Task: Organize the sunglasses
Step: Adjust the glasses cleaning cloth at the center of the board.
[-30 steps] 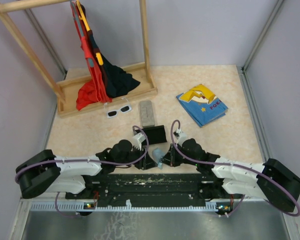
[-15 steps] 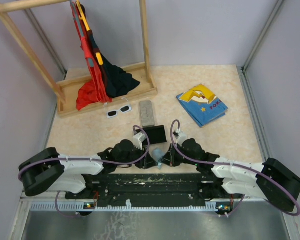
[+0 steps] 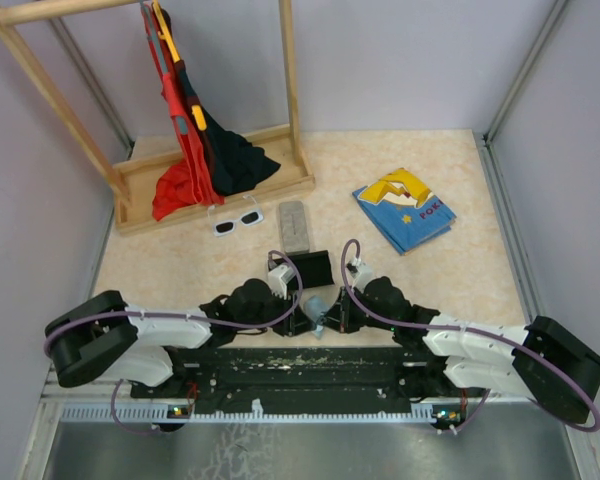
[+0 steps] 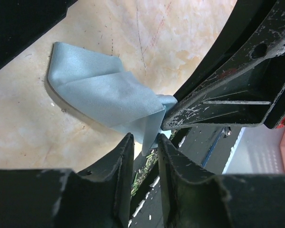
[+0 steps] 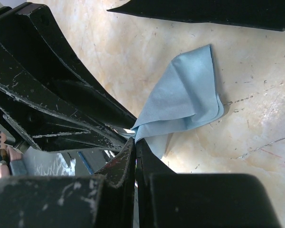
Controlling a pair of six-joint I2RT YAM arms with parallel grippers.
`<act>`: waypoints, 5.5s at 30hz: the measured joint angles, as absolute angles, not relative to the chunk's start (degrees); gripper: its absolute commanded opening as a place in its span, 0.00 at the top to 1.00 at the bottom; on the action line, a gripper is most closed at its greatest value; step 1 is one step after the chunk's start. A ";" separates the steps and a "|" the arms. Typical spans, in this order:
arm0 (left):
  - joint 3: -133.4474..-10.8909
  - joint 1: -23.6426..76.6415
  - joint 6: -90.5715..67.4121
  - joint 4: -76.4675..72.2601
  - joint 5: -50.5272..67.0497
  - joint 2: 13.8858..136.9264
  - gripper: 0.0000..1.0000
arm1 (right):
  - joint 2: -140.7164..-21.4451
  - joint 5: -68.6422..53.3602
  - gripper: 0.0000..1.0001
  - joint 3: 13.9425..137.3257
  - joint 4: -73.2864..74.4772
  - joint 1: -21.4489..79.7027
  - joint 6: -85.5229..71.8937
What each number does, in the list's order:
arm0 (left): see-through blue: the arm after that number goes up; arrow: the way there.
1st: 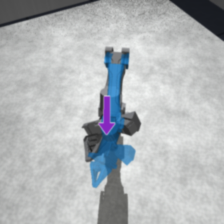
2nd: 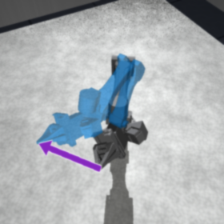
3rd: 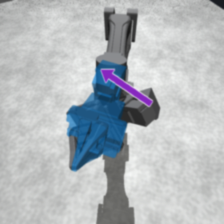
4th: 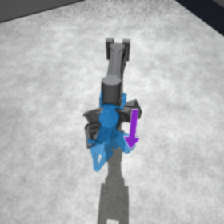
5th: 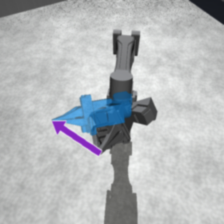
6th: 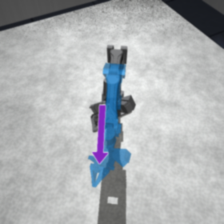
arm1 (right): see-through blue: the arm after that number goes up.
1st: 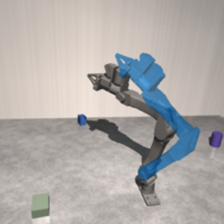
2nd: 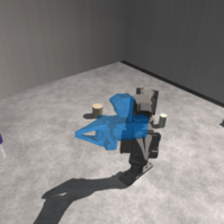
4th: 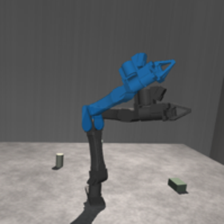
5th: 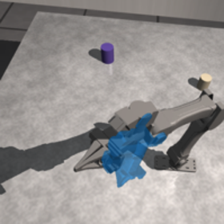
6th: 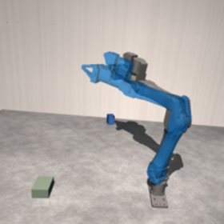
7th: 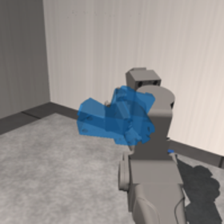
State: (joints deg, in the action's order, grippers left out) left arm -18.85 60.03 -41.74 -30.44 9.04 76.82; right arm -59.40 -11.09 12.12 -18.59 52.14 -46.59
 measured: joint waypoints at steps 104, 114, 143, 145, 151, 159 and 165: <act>-30.89 55.44 -62.50 8.93 1.93 58.83 0.99 | -37.65 -5.54 1.00 30.35 16.97 52.14 -44.40; -31.44 53.12 -59.31 7.16 -0.38 60.29 0.99 | -46.87 -3.55 1.00 27.75 13.52 45.43 -45.58; -15.18 57.34 -58.00 -4.56 4.82 57.60 0.99 | -43.00 -16.91 1.00 12.01 4.21 44.45 -49.76; -15.18 57.82 -58.50 -4.21 4.49 57.32 0.99 | -42.65 -17.28 1.00 12.01 4.40 44.45 -50.17; -18.02 57.89 -58.67 -2.04 0.71 56.97 0.99 | -41.36 -13.96 1.00 14.02 7.03 44.45 -50.59; -30.46 54.28 -53.56 -0.43 -5.19 58.98 0.99 | -48.49 -6.22 1.00 26.68 8.47 43.72 -47.51; -36.47 50.48 -48.84 -0.38 -5.34 62.87 0.99 | -53.54 -3.88 1.00 33.71 8.23 41.17 -43.81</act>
